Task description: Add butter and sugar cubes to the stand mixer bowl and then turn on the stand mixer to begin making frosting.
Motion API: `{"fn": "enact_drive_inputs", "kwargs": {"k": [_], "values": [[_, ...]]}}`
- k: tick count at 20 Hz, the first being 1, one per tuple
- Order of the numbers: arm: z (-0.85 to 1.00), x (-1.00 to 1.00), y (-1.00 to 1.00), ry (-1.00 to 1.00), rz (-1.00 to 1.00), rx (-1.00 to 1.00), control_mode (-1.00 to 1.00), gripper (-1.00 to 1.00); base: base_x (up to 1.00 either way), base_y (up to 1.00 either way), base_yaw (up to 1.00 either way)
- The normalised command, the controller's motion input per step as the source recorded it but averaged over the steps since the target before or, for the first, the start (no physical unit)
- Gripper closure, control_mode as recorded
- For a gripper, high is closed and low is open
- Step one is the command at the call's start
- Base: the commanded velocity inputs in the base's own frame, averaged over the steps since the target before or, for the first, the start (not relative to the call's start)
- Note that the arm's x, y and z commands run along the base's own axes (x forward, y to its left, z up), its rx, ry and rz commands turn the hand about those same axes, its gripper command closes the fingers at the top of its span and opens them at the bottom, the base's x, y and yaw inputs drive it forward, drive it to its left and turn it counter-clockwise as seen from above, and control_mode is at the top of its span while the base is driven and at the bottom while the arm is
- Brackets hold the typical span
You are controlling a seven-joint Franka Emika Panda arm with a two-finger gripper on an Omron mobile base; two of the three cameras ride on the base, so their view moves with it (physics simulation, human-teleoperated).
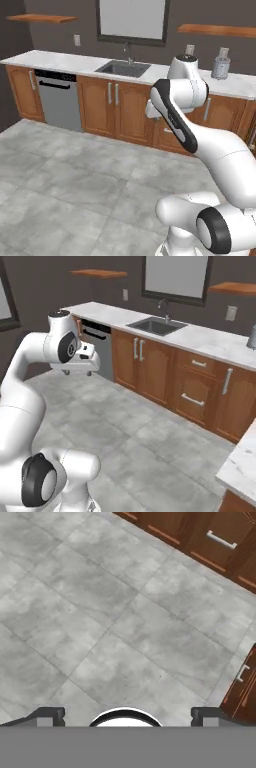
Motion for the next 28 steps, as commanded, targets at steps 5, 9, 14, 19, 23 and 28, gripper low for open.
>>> {"fn": "enact_drive_inputs", "kwargs": {"k": [5,9,14,19,23,28], "values": [[0.0,0.0,0.0,0.0,0.0,0.0,1.0,-1.0,0.72,0.91,-0.53],[0.0,0.0,0.0,0.0,0.0,0.0,1.0,-1.0,0.86,0.61,-0.38],[0.0,0.0,0.0,0.0,0.0,0.0,1.0,-1.0,0.97,0.35,-0.36],[0.0,0.0,0.0,0.0,0.0,0.0,1.0,-1.0,0.92,0.35,-0.49],[0.0,0.0,0.0,0.0,0.0,0.0,1.0,-1.0,0.86,0.31,-0.51],[0.0,0.0,0.0,0.0,0.0,0.0,1.0,-1.0,0.78,0.27,-0.51]]}}
